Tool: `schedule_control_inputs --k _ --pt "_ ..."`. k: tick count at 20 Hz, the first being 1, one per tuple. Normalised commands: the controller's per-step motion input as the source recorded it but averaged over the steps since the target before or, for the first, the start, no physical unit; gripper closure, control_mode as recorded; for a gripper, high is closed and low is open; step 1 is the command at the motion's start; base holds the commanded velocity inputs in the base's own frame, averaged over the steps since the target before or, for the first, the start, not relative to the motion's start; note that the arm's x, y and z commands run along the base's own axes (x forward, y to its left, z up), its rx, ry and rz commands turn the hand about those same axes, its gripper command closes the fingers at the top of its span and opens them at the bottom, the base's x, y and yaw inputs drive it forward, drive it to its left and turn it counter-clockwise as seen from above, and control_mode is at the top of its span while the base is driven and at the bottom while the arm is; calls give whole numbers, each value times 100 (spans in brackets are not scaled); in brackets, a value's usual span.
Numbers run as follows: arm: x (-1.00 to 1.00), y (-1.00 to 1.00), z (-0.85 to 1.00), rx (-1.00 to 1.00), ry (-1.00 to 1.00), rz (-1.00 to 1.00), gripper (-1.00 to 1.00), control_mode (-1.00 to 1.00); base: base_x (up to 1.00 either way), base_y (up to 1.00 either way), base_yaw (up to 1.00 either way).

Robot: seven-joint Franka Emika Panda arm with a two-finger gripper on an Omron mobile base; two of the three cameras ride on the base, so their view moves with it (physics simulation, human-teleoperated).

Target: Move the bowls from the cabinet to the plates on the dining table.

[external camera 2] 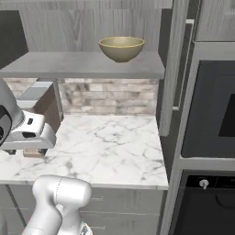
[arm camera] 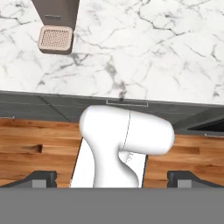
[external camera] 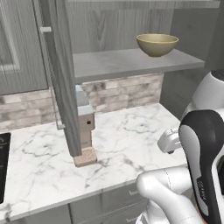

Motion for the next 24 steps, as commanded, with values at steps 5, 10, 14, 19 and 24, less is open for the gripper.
schedule_control_inputs --k 5,10,14,19,24 --pt "0 0 0 0 0 0 -100 100 13 -50 0" --pt "0 0 0 0 0 0 -100 100 -12 -58 0" --pt "0 0 0 0 0 0 -100 100 25 1 0" --pt "0 0 0 0 0 0 -100 100 47 24 0" --pt "0 0 0 0 0 0 -100 100 73 31 0"
